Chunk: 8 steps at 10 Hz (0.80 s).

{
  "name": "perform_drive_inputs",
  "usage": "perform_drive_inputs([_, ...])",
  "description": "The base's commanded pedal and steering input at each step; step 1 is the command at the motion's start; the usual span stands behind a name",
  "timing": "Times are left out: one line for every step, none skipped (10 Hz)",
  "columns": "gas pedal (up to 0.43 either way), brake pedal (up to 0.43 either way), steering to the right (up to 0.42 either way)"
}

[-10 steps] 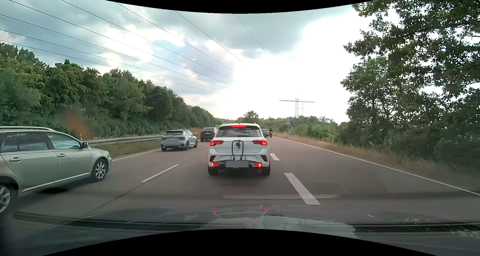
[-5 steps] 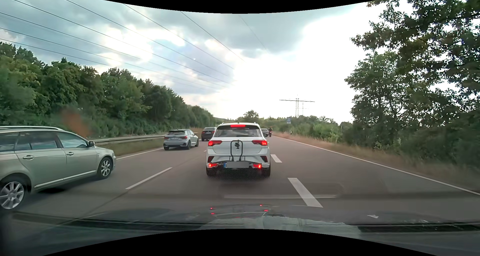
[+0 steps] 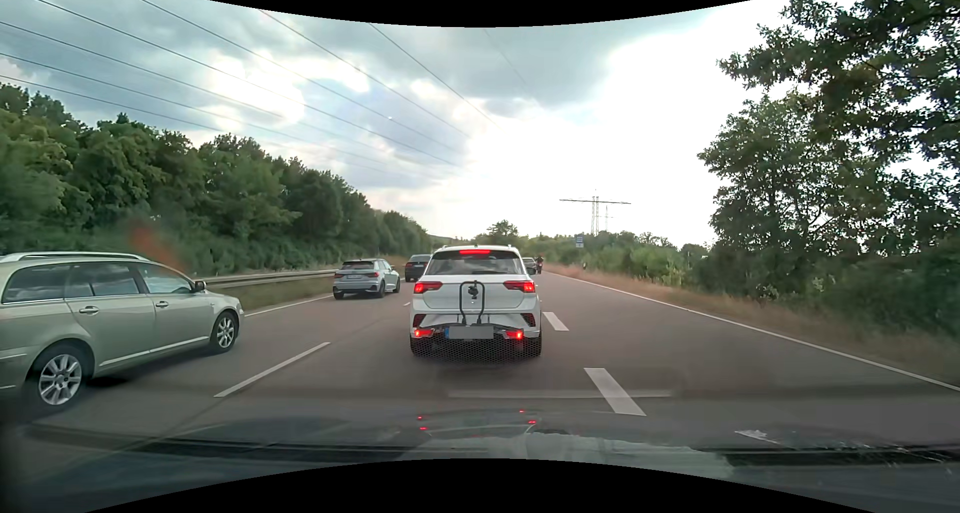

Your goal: Follow the waypoints while adhering to traffic rules and regulations

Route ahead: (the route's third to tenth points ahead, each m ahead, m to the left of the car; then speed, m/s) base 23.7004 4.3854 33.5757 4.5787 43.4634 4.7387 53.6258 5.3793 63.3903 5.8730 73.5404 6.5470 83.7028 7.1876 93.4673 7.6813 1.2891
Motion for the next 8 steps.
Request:
perform_drive_inputs([0.0, 0.11, -0.006])
perform_drive_inputs([0.0, 0.091, -0.006])
perform_drive_inputs([0.0, 0.073, -0.006])
perform_drive_inputs([0.0, 0.073, -0.006])
perform_drive_inputs([0.0, 0.073, -0.006])
perform_drive_inputs([0.0, 0.091, -0.006])
perform_drive_inputs([0.0, 0.116, -0.006])
perform_drive_inputs([0.0, 0.122, -0.006])
